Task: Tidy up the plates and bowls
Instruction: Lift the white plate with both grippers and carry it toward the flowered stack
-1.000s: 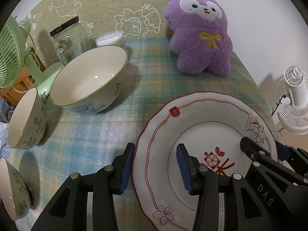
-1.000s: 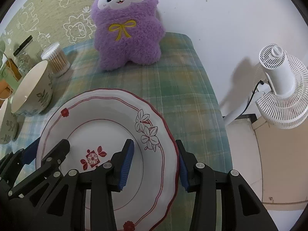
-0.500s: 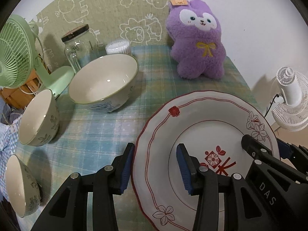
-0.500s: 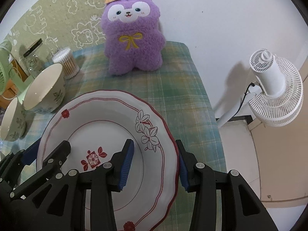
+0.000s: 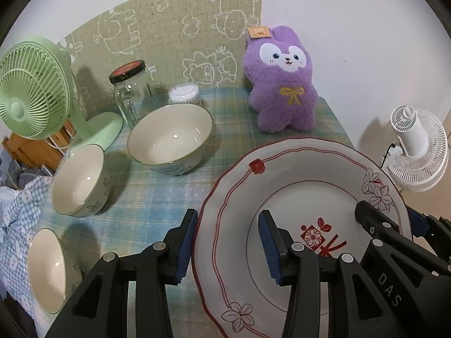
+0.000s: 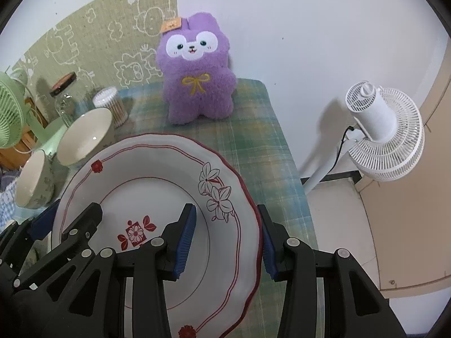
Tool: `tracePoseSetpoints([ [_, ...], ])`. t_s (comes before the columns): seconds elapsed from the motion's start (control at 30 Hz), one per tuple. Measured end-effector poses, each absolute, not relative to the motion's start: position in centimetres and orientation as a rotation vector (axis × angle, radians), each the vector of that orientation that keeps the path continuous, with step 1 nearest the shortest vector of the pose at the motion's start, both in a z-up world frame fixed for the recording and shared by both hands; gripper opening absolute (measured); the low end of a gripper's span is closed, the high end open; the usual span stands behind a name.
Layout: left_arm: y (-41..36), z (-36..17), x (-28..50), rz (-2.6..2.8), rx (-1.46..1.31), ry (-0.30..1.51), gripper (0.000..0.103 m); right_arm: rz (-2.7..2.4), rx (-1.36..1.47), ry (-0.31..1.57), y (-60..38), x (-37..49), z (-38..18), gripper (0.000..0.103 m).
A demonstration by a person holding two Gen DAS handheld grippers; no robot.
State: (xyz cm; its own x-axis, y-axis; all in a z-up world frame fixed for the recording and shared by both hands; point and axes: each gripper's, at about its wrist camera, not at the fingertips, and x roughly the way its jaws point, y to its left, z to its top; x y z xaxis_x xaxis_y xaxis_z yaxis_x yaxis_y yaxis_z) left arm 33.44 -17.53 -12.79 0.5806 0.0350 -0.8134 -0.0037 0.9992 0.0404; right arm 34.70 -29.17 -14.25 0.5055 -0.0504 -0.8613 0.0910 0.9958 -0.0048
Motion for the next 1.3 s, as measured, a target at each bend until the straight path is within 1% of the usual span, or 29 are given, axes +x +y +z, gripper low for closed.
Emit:
tracePoseSetpoints([
  [0.4, -16.7, -8.8, 30.5, 0.003, 0.038, 0.896, 0.045, -0.102, 0.045, 0.991, -28.3, 31.4, -10.2, 0.046],
  [0.73, -16.2, -6.9, 27.1, -0.017, 0.038, 0.874, 0.045, -0.125, 0.041, 0.950, -27.7, 28.0, -7.2, 0.046],
  [1.0, -16.1, -6.5, 24.5, -0.036, 0.043, 0.867, 0.045, -0.145, 0.049, 0.949, -27.5, 25.1, -7.0, 0.046],
  [1.3, -16.4, -7.1, 21.5, -0.059, 0.067, 0.872, 0.045, -0.172, 0.063, 0.959, -27.5, 21.4, -7.9, 0.046],
])
